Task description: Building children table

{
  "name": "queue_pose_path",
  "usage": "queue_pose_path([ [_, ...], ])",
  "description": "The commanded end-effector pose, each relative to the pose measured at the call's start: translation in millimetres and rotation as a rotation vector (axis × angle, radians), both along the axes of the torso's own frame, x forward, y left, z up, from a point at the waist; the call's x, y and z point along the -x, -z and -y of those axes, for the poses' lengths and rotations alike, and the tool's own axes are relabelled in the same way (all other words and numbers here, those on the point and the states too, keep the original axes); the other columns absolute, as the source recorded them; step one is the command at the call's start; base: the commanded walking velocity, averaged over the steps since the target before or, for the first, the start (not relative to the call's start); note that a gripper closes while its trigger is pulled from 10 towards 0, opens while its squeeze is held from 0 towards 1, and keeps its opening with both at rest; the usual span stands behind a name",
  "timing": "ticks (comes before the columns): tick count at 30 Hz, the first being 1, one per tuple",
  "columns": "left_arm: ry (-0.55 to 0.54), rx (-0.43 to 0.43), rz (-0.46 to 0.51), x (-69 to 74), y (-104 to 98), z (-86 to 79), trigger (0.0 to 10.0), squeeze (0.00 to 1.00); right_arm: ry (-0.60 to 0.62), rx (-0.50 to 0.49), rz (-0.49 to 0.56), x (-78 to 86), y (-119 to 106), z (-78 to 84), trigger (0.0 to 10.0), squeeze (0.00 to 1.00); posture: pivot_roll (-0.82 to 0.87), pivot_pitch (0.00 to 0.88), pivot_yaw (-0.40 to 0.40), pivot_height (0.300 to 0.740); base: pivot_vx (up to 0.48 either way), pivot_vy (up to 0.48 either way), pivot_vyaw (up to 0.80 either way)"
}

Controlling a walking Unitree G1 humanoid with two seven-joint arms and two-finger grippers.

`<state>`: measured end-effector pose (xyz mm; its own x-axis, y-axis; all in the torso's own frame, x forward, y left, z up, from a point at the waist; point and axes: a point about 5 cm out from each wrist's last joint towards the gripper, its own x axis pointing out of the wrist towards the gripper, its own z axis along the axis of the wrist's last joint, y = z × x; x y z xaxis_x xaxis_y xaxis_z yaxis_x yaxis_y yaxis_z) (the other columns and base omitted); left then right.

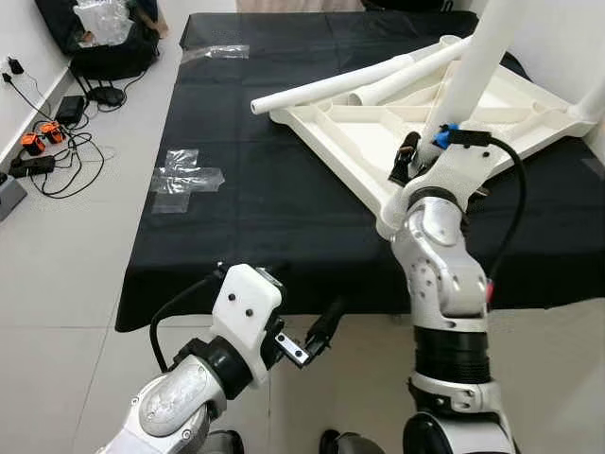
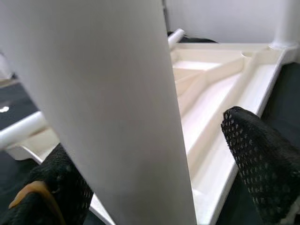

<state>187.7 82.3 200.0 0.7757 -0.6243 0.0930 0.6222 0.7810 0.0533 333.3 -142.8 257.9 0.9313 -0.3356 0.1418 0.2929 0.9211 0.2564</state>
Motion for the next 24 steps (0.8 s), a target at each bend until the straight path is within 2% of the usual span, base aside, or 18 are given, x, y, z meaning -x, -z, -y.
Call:
queue_pose_path([
  [1,-0.001,-0.012,-0.006,0.4,3.1,-0.6,10.0,0.00,-0.037,0.010,-0.002,4.3,1.6,-1.4,10.0,0.00,0.04,0.186,-0.040,0.740,0.000,0.000,0.00],
  [6,-0.002,-0.012,-0.006,0.1,3.2,-0.7,10.0,0.00,-0.078,0.036,0.009,8.5,2.0,-0.9,10.0,0.00,0.04,0.184,-0.041,0.740,0.000,0.000,0.00],
  [14,-0.001,-0.013,-0.004,-1.0,3.7,-0.6,10.0,0.00,-0.235,0.074,0.008,16.4,9.2,-3.9,10.0,0.00,0.04,0.178,-0.039,0.740,0.000,0.000,0.00],
  [24,0.002,-0.012,-0.001,-1.0,4.4,-0.5,10.0,0.00,-0.258,0.119,-0.009,23.2,14.4,5.3,10.0,0.00,0.03,0.164,-0.034,0.740,0.000,0.000,0.00],
])
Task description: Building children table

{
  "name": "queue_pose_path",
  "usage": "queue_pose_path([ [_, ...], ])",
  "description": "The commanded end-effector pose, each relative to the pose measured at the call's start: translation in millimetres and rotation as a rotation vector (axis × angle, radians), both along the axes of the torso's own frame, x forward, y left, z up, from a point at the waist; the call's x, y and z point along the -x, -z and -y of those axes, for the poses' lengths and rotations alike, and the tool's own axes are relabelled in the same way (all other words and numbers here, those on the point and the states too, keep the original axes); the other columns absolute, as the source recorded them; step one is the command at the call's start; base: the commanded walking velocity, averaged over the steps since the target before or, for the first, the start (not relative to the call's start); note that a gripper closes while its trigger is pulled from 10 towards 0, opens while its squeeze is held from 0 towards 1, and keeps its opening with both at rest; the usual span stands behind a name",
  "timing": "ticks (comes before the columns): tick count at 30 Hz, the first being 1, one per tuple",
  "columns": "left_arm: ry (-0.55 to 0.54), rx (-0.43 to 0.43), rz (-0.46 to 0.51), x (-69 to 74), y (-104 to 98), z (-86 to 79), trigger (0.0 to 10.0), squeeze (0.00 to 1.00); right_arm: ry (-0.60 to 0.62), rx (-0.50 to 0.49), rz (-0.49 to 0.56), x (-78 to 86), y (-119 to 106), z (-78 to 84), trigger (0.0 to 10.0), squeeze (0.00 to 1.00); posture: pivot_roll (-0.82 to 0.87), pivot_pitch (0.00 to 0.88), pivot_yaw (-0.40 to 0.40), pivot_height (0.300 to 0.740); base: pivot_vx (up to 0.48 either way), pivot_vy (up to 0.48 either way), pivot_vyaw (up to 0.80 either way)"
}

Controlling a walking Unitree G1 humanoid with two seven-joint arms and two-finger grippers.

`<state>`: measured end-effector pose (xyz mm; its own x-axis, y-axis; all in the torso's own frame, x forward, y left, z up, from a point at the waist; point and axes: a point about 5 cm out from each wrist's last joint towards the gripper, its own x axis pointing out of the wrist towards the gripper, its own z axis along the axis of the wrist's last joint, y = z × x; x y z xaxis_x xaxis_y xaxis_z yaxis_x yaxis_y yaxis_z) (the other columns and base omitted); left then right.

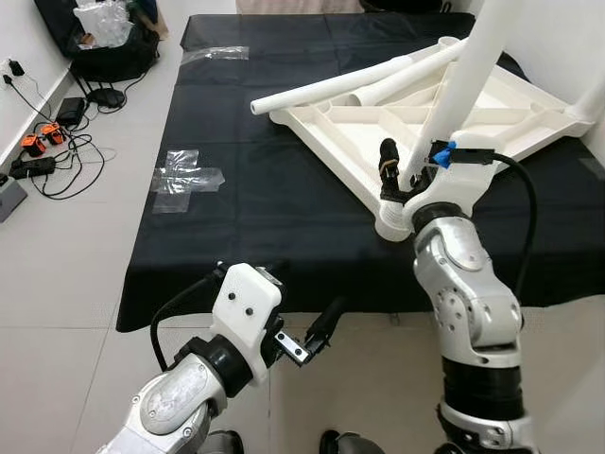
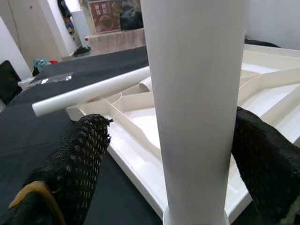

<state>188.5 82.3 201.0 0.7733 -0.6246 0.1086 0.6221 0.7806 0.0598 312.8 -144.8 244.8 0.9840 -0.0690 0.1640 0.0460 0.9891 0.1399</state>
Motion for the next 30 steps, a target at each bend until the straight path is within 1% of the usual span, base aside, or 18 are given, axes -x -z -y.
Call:
queue_pose_path([
  [1,0.002,-0.016,-0.018,-0.2,5.5,-0.3,10.0,0.00,-0.002,0.001,-0.009,3.5,2.2,4.4,10.0,0.00,0.03,0.164,-0.034,0.740,0.000,0.000,0.00],
  [5,0.003,-0.015,-0.015,-0.5,5.4,-0.2,10.0,0.00,-0.012,0.026,-0.013,7.3,5.3,10.2,10.0,0.00,0.03,0.158,-0.033,0.740,0.000,0.000,0.00],
  [10,0.003,-0.013,-0.014,-0.7,5.5,-0.1,10.0,0.00,-0.036,0.035,-0.019,11.3,7.1,16.0,10.0,0.00,0.02,0.151,-0.032,0.740,0.000,0.000,0.00],
  [13,0.006,-0.013,-0.012,-1.1,5.8,0.1,10.0,0.00,-0.049,0.064,-0.027,15.7,9.0,22.2,10.0,0.00,0.02,0.148,-0.028,0.740,0.000,0.000,0.00],
  [16,0.006,-0.013,-0.010,-1.4,5.8,0.0,10.0,0.00,-0.056,0.072,-0.028,17.2,9.8,23.5,10.0,0.00,0.02,0.144,-0.030,0.740,0.000,0.000,0.00],
  [21,-0.009,-0.018,-0.006,-2.7,6.1,-2.6,10.0,0.00,-0.094,0.106,-0.079,32.9,24.0,35.5,10.0,0.00,0.01,0.140,-0.027,0.740,0.000,0.000,0.00],
  [22,-0.009,-0.018,-0.006,-2.7,6.1,-2.6,10.0,0.00,-0.094,0.106,-0.079,32.9,24.0,35.5,10.0,0.00,0.01,0.140,-0.027,0.740,0.000,0.000,0.00],
  [24,-0.035,-0.023,-0.005,-4.4,7.6,-5.3,10.0,0.00,-0.085,0.135,-0.121,43.5,37.0,44.4,10.0,0.00,0.01,0.135,-0.026,0.740,0.000,0.000,0.00],
  [25,-0.056,-0.027,0.001,-6.1,8.3,-7.4,10.0,0.00,-0.059,0.203,-0.159,51.3,48.2,52.8,10.0,0.00,0.01,0.135,-0.026,0.740,0.000,0.000,0.00],
  [27,-0.086,-0.023,0.003,-8.2,8.4,-10.1,10.0,0.00,-0.014,0.269,-0.141,58.0,52.7,59.0,10.0,0.00,0.01,0.132,-0.028,0.740,0.000,0.000,0.00],
  [30,-0.103,-0.024,0.007,-9.1,8.4,-11.8,10.0,0.00,-0.002,0.277,-0.147,60.1,56.4,61.1,10.0,0.00,0.01,0.128,-0.031,0.740,0.000,0.000,0.00],
])
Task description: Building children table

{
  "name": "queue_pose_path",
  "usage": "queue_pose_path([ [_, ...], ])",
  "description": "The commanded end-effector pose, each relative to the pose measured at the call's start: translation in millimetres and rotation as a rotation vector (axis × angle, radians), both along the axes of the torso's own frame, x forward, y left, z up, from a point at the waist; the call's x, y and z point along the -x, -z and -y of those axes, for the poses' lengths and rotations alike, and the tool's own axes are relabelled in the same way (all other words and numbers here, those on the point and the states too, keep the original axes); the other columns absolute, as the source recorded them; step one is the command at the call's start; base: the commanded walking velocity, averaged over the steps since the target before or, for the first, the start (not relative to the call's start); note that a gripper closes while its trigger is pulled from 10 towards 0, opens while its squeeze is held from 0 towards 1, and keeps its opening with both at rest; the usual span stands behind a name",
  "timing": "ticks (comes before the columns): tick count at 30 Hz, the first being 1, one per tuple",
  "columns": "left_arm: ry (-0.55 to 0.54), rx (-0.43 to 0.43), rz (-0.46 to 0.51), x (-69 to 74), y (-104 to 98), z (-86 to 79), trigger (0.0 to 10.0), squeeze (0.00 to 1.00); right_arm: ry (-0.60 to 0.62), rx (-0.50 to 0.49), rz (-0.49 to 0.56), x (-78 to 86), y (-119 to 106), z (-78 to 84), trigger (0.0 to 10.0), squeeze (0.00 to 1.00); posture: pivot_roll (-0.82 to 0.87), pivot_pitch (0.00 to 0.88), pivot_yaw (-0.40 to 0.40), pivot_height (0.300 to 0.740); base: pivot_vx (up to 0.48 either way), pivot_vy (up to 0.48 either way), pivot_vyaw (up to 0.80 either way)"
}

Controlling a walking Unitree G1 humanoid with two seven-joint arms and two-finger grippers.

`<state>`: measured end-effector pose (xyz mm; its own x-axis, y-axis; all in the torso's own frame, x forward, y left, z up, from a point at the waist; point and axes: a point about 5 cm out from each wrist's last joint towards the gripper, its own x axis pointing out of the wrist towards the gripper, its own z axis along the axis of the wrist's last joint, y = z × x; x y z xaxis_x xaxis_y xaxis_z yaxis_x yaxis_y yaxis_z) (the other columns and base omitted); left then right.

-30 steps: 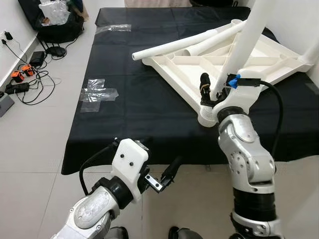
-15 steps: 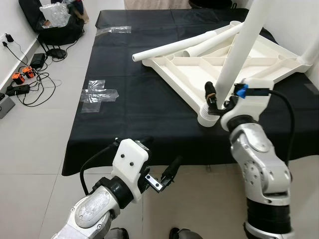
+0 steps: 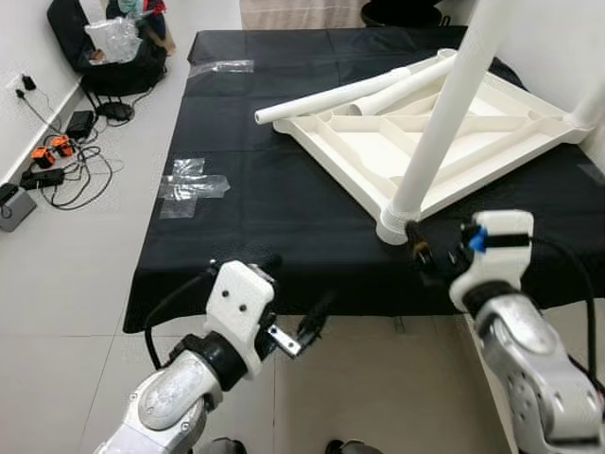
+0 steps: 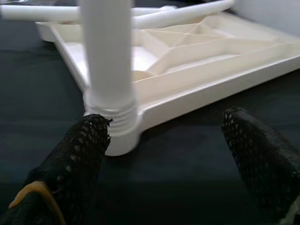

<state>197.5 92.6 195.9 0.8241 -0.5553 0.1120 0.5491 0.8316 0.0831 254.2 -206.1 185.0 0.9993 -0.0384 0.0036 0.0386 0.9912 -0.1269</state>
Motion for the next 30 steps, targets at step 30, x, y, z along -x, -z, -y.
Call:
queue_pose_path([
  [30,-0.252,-0.031,0.045,-14.7,1.9,-23.9,10.0,0.00,0.032,-0.019,0.058,-20.2,-1.8,-5.1,10.0,0.00,0.03,0.104,-0.056,0.740,0.153,-0.184,-0.15],
])
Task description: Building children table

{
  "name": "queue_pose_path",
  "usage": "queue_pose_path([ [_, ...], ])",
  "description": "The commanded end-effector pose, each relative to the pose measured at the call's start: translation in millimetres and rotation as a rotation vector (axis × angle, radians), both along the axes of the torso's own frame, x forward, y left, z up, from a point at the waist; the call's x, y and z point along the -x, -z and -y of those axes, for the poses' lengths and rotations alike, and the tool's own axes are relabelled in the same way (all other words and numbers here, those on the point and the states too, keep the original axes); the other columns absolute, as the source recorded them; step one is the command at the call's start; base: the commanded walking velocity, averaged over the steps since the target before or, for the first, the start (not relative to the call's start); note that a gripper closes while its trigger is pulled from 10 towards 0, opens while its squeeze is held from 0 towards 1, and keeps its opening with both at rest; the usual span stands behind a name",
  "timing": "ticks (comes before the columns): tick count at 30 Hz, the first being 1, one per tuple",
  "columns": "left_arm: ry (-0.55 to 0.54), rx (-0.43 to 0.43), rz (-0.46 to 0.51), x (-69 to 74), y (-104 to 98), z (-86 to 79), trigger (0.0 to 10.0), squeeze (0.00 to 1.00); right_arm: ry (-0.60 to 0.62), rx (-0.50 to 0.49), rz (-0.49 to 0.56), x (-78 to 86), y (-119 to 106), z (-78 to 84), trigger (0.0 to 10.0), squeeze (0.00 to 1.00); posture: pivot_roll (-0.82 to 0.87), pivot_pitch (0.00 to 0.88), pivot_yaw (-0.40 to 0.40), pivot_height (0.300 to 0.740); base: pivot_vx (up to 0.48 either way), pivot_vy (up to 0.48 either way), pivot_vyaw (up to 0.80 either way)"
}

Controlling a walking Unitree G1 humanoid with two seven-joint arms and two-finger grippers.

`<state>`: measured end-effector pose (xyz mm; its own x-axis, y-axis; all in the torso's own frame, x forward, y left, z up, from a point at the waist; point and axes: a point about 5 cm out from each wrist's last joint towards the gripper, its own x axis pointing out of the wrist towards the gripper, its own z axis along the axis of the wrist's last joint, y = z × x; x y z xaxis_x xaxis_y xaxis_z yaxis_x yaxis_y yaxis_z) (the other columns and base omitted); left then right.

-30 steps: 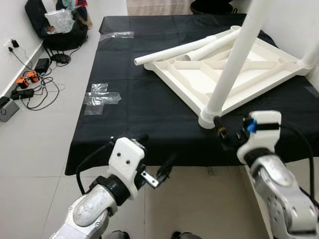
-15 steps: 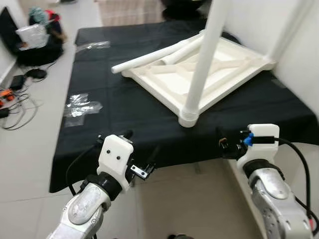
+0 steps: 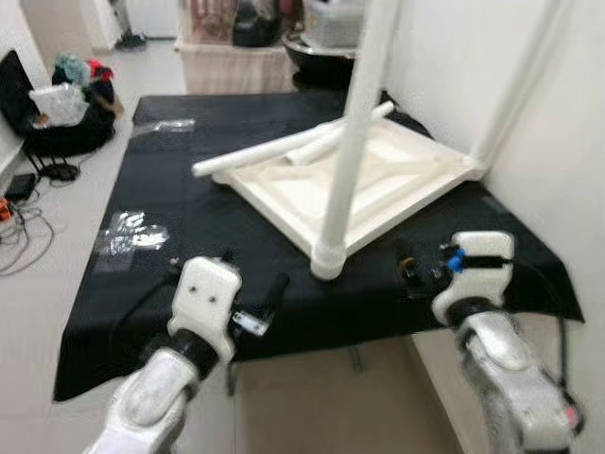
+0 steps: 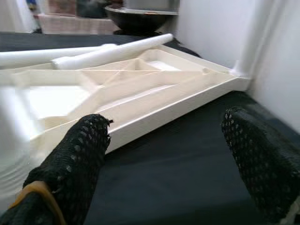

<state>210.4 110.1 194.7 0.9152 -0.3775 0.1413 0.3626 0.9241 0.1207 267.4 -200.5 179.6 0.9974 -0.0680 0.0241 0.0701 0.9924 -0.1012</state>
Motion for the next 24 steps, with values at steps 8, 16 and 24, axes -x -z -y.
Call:
queue_pose_path([
  [8,-0.137,0.020,0.035,-5.1,-5.5,-17.1,10.0,0.00,0.052,0.025,0.090,-23.5,-21.3,13.3,10.0,0.00,0.04,0.103,-0.069,0.740,0.000,0.000,0.00],
  [16,-0.102,0.023,0.034,-1.6,-5.3,-10.6,10.0,0.00,0.054,-0.031,0.107,-31.5,-26.6,16.7,10.0,0.00,0.04,0.105,-0.069,0.740,0.000,0.000,0.00],
  [24,-0.059,0.030,0.035,0.4,-6.0,-4.1,10.0,0.00,-0.006,-0.014,0.123,-41.1,-35.8,18.2,10.0,0.00,0.03,0.110,-0.069,0.740,0.000,0.000,0.16],
])
